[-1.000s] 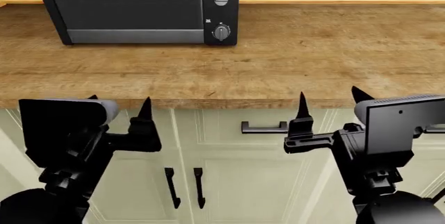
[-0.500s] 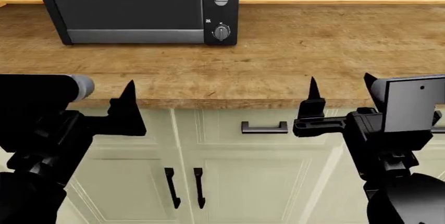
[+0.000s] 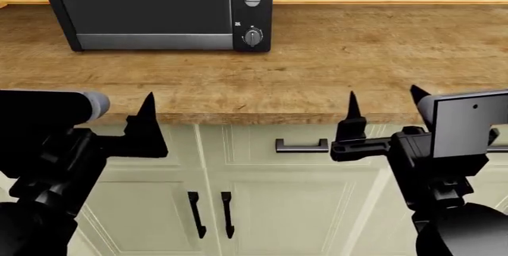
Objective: Turn on the toaster oven by setting the timer.
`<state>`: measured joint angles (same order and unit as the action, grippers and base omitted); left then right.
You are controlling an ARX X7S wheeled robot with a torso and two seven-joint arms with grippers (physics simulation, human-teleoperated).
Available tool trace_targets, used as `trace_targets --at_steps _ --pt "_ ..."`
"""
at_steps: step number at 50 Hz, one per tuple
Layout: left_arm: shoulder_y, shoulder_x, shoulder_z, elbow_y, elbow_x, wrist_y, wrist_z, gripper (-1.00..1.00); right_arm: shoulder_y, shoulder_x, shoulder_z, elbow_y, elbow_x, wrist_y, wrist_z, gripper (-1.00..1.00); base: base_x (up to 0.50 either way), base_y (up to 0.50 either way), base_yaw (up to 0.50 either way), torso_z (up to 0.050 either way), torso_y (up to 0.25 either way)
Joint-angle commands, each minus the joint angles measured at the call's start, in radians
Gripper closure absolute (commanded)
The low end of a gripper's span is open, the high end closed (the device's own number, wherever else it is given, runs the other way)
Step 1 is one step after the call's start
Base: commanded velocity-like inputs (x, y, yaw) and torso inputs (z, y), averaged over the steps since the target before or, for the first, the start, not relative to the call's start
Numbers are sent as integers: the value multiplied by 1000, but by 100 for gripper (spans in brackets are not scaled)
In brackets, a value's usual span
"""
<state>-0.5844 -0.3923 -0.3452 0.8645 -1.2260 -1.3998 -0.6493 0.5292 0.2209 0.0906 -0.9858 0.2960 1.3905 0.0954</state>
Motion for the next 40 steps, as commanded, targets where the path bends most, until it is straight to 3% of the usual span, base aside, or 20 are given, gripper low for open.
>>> trace_targets --at_steps 1,14,40 --pt "4 -2 14 -13 4 25 -6 -100 -3 -11 31 -7 38 3 -28 -100 8 0 0 0 0" --pt "20 -16 18 -10 -11 47 -9 -100 -3 -18 50 4 60 4 -29 -100 481 300 0 0 0" --pt "31 -32 36 -19 -30 81 -21 -100 -4 -14 58 6 92 7 -10 -100 500 2 0 0 1"
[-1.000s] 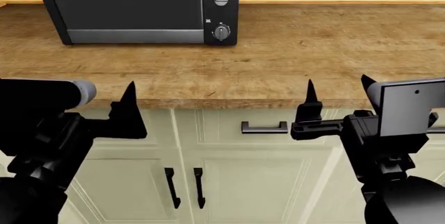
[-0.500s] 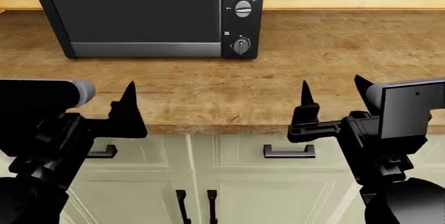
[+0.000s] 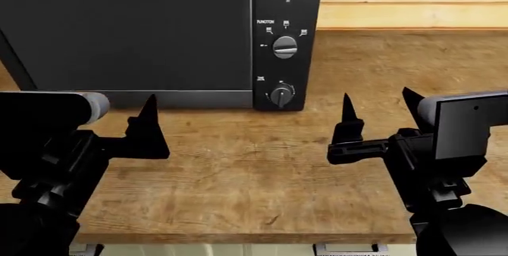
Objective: Turn on the toaster oven by setting the timer.
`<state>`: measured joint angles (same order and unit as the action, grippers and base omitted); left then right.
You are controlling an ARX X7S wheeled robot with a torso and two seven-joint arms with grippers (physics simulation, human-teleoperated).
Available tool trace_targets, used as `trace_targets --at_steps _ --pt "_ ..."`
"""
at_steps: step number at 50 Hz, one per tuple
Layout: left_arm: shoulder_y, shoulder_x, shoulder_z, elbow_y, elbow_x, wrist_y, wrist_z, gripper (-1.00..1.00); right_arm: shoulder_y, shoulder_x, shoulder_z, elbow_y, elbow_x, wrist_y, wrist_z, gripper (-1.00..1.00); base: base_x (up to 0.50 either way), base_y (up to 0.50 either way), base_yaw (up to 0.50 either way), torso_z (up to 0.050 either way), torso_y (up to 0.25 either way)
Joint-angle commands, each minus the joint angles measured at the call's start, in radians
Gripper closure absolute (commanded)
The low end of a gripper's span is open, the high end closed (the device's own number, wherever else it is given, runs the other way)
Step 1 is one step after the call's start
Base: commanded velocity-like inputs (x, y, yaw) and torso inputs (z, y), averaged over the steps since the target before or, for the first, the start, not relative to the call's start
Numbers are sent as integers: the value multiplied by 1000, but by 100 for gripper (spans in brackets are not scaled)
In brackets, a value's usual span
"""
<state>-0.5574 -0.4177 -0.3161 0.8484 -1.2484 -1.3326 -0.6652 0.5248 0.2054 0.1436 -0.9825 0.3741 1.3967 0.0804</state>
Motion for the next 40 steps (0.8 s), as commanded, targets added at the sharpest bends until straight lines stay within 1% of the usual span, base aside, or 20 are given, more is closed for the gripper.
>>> trace_targets --at_steps 1,4,19,21,24,25,26,27,28,29,30,32,33,34,35,39,40 --pt "4 -6 9 -4 -6 15 -5 -100 0 3 4 3 14 -1 6 -100 500 0 0 0 0" --pt "4 -8 13 -6 -5 19 -6 -100 -8 10 -10 10 1 -19 25 -100 500 0 0 0 0" --pt "12 -14 20 -9 -21 34 -15 -100 2 14 -5 -4 17 -1 44 -100 0 0 0 0 1" --pt "7 -17 10 -6 -53 27 -35 -100 11 12 -1 -16 24 24 49 -100 0 0 0 0 0" --pt "3 -38 -14 -1 -114 13 -72 -100 45 6 14 -52 48 105 56 -100 0 0 0 0 0" --pt "-22 -60 -33 -11 -186 4 -124 -100 62 36 -10 -64 81 131 93 -100 0 0 0 0 0" --pt "-37 -93 -53 -8 -261 3 -176 -100 81 40 25 -64 177 162 141 -100 0 0 0 0 0" --pt "-47 -105 -55 -13 -293 4 -202 -100 84 53 42 -63 250 173 189 -100 0 0 0 0 0" --pt "-60 -136 -64 -23 -357 12 -247 -100 92 80 63 -49 375 173 272 -100 0 0 0 0 0" --pt "-67 -153 -67 -35 -408 26 -284 -100 107 106 87 -24 521 173 378 -100 0 0 0 0 0" --pt "-73 -192 -71 -40 -490 51 -341 -100 134 143 122 54 671 173 528 -100 0 0 0 0 0" --pt "-80 -260 -78 -29 -578 74 -395 -100 185 204 110 125 971 164 828 -100 0 0 0 0 0" --pt "-82 -281 -78 -27 -589 74 -410 -100 196 233 81 147 1121 139 951 -100 0 0 0 0 0" --pt "-80 -290 -80 -29 -598 77 -417 -100 205 257 49 165 1271 115 1022 -100 0 0 0 0 0" --pt "-55 -319 -105 -17 -629 85 -435 -100 211 285 9 173 1407 79 1099 -100 0 0 0 0 0" --pt "-45 -374 -128 -5 -688 113 -479 -100 234 349 -116 208 1572 -11 1257 -100 0 0 0 0 0" --pt "-46 -381 -127 -7 -692 119 -489 -100 246 359 -144 208 1589 -19 1283 -100 0 0 0 0 0"
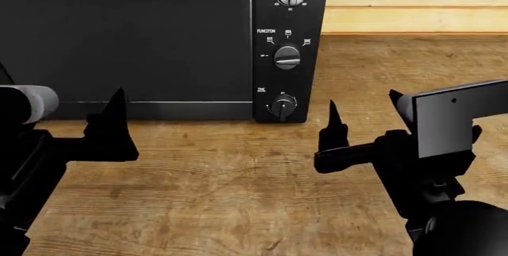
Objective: Turn on the toaster oven by setting the timer.
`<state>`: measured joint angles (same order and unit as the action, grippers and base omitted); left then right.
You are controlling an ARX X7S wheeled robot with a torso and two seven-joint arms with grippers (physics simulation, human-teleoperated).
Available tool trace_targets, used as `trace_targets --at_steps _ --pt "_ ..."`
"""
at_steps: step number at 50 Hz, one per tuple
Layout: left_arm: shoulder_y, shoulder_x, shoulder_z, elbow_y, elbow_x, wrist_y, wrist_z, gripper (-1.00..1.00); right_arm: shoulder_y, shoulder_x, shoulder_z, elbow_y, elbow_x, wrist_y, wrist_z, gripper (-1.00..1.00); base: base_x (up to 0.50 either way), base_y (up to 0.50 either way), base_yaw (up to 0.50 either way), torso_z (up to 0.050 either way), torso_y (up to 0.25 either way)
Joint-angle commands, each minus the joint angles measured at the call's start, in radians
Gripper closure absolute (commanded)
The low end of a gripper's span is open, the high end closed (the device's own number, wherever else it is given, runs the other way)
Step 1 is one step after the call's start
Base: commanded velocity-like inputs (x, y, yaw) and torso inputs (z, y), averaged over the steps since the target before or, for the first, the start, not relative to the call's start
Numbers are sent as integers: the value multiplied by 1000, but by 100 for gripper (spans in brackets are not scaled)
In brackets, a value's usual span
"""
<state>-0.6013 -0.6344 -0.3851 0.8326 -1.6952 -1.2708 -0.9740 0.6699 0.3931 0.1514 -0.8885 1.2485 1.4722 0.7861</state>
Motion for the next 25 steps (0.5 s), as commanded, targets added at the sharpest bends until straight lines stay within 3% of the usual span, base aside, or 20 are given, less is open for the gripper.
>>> trace_targets --at_steps 1,10,25 --pt "-8 -166 -56 6 -248 63 -185 -100 107 173 -164 112 720 -100 590 -100 0 0 0 0 0" --pt "13 -256 -136 11 -316 88 -216 -100 168 194 -324 179 848 -220 723 -100 0 0 0 0 0" --pt "46 -274 -192 10 -326 87 -207 -100 417 330 -827 173 981 -788 781 -100 0 0 0 0 0"
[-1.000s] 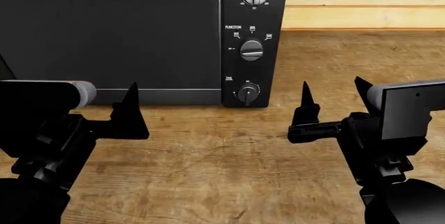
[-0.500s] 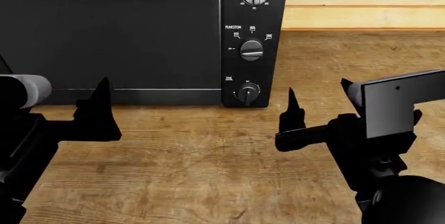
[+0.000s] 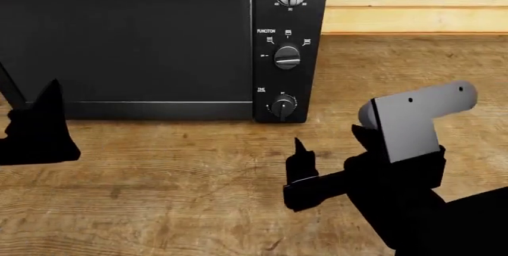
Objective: Turn on the toaster oven by setting the timer.
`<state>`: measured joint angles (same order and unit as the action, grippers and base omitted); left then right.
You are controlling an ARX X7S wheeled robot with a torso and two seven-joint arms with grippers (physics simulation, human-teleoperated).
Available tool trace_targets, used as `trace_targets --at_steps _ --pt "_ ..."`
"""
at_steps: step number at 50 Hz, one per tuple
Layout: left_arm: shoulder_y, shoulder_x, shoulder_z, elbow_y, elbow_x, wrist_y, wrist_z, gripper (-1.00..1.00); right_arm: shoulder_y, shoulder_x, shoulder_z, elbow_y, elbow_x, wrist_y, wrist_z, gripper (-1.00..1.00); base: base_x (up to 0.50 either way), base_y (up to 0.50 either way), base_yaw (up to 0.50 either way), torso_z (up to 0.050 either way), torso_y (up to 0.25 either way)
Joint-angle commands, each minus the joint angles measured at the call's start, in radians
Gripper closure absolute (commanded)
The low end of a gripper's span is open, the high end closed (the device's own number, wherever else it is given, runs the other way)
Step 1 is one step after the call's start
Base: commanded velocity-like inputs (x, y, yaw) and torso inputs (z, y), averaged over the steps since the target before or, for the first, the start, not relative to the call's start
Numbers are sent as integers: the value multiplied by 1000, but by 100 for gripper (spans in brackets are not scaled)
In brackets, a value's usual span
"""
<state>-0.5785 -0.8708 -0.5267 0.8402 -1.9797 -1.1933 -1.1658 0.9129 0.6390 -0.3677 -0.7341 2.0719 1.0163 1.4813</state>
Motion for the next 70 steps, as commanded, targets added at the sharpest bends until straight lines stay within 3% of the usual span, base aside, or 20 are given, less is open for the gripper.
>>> trace_targets --at_steps 1,11,17,19,22,29,36,43,55,70 --pt "21 -37 -46 2 -38 10 -14 -100 194 84 -344 23 169 -364 86 -100 0 0 0 0 0" --pt "28 -37 -52 2 -34 12 -11 -100 312 47 -471 78 259 -542 73 -100 0 0 0 0 0" --pt "44 -32 -73 4 -31 6 -1 -100 294 23 -513 103 168 -593 75 -100 0 0 0 0 0" --pt "90 -43 -142 19 -76 5 -5 -100 284 21 -525 114 113 -610 72 -100 0 0 0 0 0" --pt "80 -35 -123 13 -54 1 1 -100 308 28 -579 96 63 -647 86 -100 0 0 0 0 0" --pt "56 -29 -90 -3 -21 1 9 -100 558 69 -986 44 -12 -948 88 -100 0 0 0 0 0" --pt "58 -25 -93 -12 0 -4 17 -100 771 24 -1328 10 -113 -1172 89 -100 0 0 0 0 0" --pt "81 -11 -115 -9 16 -15 29 -100 903 -38 -1548 -16 -171 -1327 88 -100 0 0 0 0 0" --pt "92 -13 -128 -20 42 -22 36 -100 973 -138 -1706 -41 -172 -1482 86 -100 0 0 0 0 0" --pt "122 -14 -177 -12 32 -22 50 -100 935 -117 -1704 -38 -129 -1509 -11 -100 0 0 0 0 0"
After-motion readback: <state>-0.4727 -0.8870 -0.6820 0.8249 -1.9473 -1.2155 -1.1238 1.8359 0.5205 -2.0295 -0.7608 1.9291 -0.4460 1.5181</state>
